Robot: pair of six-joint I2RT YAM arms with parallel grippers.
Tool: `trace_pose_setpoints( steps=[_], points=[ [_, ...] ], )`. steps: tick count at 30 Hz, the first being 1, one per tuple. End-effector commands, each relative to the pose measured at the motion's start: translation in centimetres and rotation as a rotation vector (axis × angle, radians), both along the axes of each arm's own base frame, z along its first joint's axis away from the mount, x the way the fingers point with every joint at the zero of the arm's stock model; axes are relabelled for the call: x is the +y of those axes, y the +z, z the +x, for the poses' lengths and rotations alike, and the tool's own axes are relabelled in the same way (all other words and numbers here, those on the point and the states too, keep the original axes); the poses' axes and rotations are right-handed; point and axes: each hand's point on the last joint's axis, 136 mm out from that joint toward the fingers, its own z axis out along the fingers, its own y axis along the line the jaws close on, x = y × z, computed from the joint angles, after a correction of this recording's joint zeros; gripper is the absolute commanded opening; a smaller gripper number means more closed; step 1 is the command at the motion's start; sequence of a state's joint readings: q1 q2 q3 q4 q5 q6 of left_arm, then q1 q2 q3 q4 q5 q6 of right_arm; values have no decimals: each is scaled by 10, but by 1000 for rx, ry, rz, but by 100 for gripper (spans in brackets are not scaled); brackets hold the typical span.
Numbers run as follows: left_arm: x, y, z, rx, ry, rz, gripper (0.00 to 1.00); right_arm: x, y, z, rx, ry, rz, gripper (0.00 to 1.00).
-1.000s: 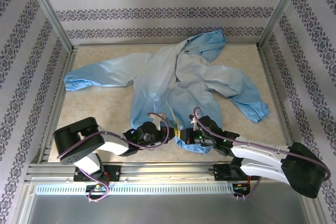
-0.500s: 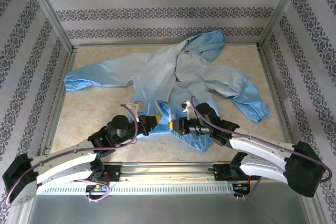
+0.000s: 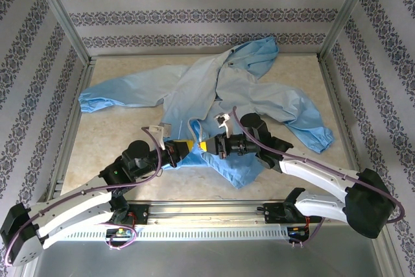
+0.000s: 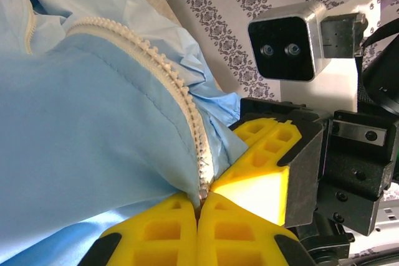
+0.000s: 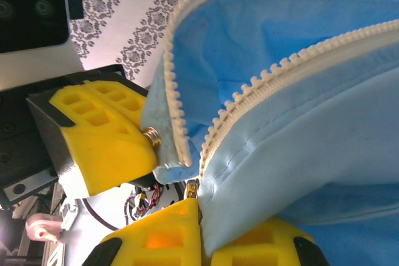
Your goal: Zip up the jacket
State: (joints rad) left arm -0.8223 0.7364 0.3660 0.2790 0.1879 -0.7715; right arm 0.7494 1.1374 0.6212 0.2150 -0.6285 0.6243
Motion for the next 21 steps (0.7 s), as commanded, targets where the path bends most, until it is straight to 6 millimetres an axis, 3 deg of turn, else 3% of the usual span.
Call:
trace_pose_setpoints(
  steps=[1,21],
  points=[
    [-3,21,2,-43,-12,-92,0,2,27,-2,-91,41,112,0],
    [-5,38,7,-62,-34,-194,0,-7,37,-2,-152,61,228,0]
  ],
)
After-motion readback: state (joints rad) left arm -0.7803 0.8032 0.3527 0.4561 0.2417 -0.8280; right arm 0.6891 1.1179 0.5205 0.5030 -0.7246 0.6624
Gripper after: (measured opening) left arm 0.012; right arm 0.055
